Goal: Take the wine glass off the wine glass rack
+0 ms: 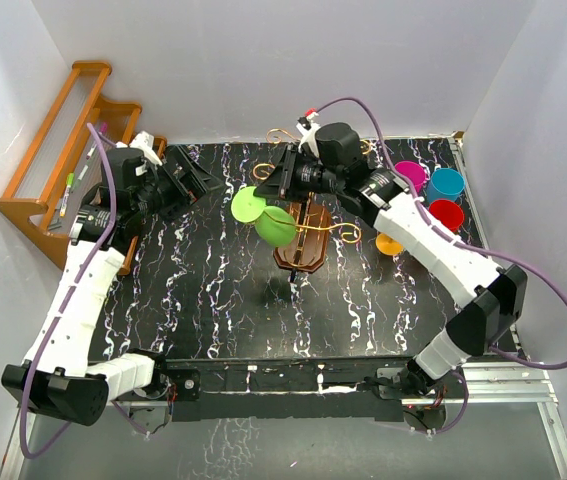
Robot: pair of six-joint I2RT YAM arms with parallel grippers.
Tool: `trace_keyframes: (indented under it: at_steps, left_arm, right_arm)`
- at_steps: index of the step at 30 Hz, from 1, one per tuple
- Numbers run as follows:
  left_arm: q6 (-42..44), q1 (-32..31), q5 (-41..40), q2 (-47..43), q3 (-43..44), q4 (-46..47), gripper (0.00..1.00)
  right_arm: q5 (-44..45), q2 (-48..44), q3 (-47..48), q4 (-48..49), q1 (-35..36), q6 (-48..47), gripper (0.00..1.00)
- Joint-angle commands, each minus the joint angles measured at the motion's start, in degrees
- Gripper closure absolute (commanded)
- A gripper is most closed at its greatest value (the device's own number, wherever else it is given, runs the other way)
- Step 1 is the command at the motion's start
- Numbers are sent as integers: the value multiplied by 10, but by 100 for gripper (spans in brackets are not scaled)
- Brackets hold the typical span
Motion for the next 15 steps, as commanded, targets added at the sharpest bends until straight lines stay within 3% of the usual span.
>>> trace_keyframes:
  at_steps: [1,6,11,15]
  left_arm:
    - [1,0,12,1,26,9,3]
    - [-1,0,17,1,27,15,3]
    - [-3,-1,23,2,33,19,3]
    - [12,-1,18,12,60,7,4]
  right_arm:
    - [16,-58,-9,0,-3,-17,92]
    - [-32,-62,-3,-20,-5,-28,92]
    - [-171,-33,25,-50,-4,-49,92]
    - [-234,-10,63,-119,-1,-102,92]
